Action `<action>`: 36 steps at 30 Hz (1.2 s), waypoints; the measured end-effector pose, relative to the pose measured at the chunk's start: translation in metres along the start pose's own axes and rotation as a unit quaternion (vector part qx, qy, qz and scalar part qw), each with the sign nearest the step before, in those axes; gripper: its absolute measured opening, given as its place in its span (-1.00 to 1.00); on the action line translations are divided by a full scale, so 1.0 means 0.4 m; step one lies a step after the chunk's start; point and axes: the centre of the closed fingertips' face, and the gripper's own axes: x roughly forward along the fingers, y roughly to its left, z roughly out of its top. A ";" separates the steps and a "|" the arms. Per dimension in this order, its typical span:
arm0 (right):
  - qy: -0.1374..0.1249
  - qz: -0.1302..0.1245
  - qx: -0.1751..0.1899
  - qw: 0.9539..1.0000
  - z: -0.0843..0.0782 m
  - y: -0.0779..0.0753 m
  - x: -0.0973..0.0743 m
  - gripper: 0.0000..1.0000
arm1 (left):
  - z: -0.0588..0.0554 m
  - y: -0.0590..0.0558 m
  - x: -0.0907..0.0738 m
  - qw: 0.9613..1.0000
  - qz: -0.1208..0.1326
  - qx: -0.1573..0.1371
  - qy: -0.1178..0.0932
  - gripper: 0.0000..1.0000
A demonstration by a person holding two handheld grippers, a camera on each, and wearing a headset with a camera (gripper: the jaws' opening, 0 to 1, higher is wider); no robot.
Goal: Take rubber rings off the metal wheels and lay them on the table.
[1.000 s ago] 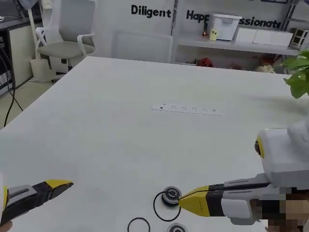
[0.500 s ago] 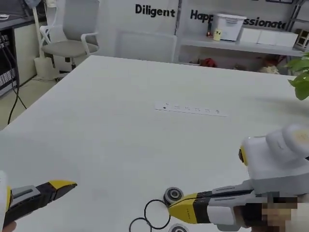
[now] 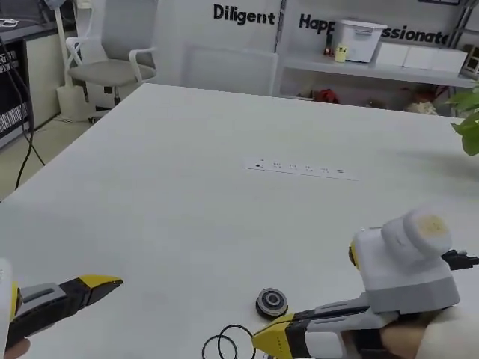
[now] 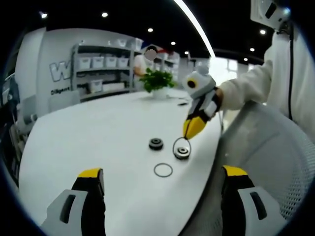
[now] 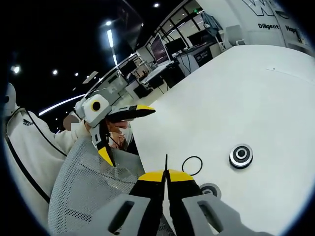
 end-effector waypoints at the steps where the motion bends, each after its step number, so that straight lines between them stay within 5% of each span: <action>1: 0.002 0.000 0.002 1.000 -0.004 -0.002 0.004 -1.00 | -0.001 0.000 0.000 1.000 0.000 -0.001 0.000 1.00; 21: 0.050 -0.021 0.006 0.999 -0.068 -0.058 0.055 -1.00 | -0.021 0.003 -0.007 1.000 0.005 -0.008 0.003 0.98; 23: 0.052 -0.023 0.009 0.998 -0.073 -0.065 0.057 -1.00 | -0.032 0.019 -0.015 1.000 0.006 -0.011 0.002 0.98; 36: 0.053 -0.041 -0.011 0.998 -0.071 -0.087 0.065 -1.00 | -0.030 0.008 -0.013 1.000 0.008 -0.016 0.003 0.94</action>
